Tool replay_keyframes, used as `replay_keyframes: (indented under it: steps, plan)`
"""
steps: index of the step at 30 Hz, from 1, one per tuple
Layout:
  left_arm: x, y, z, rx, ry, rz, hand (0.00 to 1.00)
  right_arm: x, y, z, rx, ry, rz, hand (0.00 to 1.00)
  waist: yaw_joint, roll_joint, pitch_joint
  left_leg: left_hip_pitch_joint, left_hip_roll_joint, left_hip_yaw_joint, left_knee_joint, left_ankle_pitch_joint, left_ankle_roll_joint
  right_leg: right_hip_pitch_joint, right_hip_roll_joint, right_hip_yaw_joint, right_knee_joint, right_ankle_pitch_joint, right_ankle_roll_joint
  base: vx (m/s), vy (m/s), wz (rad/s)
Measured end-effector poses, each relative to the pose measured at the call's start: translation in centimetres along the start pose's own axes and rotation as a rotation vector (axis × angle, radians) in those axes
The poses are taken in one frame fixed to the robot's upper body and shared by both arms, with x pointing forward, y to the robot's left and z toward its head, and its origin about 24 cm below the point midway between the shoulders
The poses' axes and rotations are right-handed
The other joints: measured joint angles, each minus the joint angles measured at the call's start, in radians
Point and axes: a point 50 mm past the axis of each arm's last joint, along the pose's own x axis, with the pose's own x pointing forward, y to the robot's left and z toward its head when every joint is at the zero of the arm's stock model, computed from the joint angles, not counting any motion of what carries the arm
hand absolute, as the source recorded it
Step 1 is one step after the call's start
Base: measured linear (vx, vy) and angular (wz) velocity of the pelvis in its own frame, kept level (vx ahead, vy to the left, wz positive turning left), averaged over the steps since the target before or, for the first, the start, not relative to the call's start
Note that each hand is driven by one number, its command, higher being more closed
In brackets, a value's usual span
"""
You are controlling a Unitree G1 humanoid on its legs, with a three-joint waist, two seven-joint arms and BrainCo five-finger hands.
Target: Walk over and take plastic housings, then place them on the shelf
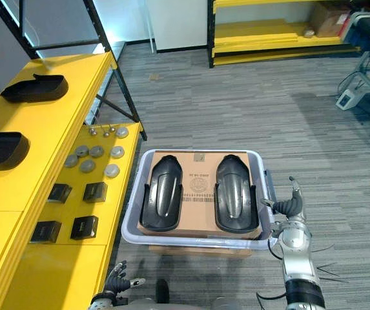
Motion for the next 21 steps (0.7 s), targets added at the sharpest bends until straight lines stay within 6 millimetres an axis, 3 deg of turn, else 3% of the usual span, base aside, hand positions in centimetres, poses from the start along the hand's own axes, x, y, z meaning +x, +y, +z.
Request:
replay_keyframes:
  steps: [4,5,10,21]
  plan:
    - [0.4,-0.1,1.1,0.004,-0.031,0.013,0.00,0.9,0.5,0.1,0.002,0.062,-0.011,0.00,0.013,0.006,0.041,-0.014,-0.002,-0.022,0.000,0.007,-0.002,-0.002,-0.001,-0.024,-0.001,0.000,0.000,-0.01,-0.006,0.14]
    - [0.4,-0.1,1.1,0.003,-0.036,0.020,0.00,1.1,0.7,0.3,0.003,0.074,-0.009,1.00,0.012,0.009,0.049,-0.014,-0.003,-0.022,0.000,0.007,-0.003,-0.002,-0.002,-0.024,-0.001,0.000,0.000,0.00,0.001,0.05]
    - [0.4,-0.2,1.2,-0.007,-0.042,0.023,0.00,1.5,1.1,0.2,0.003,0.111,0.004,1.00,0.011,0.023,0.069,-0.025,-0.006,-0.021,0.000,0.007,-0.002,-0.012,-0.005,-0.025,-0.001,-0.001,0.001,0.00,0.000,0.00]
    - [0.4,-0.5,1.5,0.001,-0.056,0.009,0.00,2.1,0.0,1.0,0.054,0.096,-0.034,1.00,0.006,0.020,0.073,-0.006,-0.004,-0.016,0.000,0.009,-0.005,0.005,-0.004,-0.020,-0.002,-0.001,0.001,0.00,0.000,0.00]
